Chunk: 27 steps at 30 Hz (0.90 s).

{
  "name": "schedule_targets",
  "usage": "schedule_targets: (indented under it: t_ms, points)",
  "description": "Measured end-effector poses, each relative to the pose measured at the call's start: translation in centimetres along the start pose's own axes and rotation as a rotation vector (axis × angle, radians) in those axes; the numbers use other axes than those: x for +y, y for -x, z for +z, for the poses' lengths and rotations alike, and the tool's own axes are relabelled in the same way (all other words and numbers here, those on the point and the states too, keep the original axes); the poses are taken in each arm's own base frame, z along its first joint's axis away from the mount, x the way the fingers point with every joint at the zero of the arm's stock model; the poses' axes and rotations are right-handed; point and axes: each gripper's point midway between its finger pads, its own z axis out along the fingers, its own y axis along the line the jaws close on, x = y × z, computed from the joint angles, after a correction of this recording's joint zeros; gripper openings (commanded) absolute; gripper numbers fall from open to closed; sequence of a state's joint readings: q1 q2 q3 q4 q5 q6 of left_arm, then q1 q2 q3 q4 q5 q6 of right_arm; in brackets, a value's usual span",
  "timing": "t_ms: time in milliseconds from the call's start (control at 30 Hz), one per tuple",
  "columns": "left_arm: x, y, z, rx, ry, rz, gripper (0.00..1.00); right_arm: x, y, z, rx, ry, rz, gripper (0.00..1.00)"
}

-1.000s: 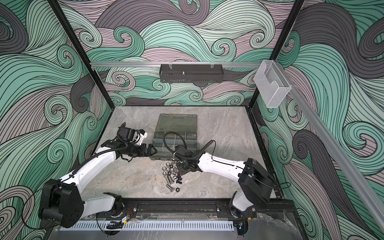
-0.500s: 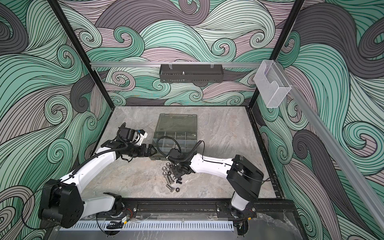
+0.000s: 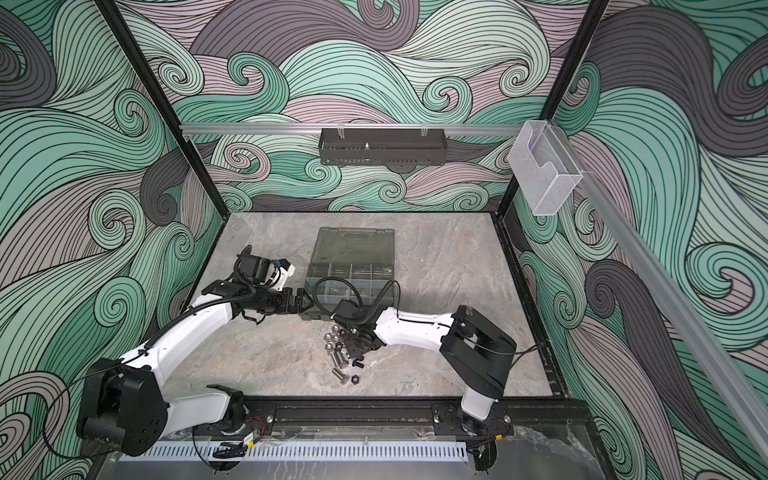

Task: Sort the screws and nuts into containers
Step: 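Close the right gripper on the second black bolt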

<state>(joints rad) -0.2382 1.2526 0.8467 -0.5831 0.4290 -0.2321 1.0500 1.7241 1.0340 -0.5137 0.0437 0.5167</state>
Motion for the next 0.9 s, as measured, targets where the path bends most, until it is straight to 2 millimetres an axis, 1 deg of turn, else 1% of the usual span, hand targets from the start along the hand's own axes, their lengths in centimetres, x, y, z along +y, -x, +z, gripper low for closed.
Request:
schedule_targets:
  t_ms: [267, 400, 667, 900]
  points:
    - [0.0, 0.0, 0.0, 0.0, -0.001, 0.0, 0.98, 0.0, -0.1, 1.0, 0.016, -0.007, 0.003, 0.28]
    - [0.0, 0.0, 0.0, 0.0, -0.001, 0.0, 0.99, 0.0, -0.3, 1.5, 0.026, -0.013, 0.007, 0.25]
    - [0.0, 0.0, 0.0, 0.0, -0.002, 0.0, 0.99, -0.1, -0.3, 1.5, 0.027, -0.016, 0.015, 0.16]
    - [0.0, 0.0, 0.0, 0.0, -0.002, 0.0, 0.99, -0.1, -0.1, 1.2, 0.018, -0.015, 0.014, 0.14]
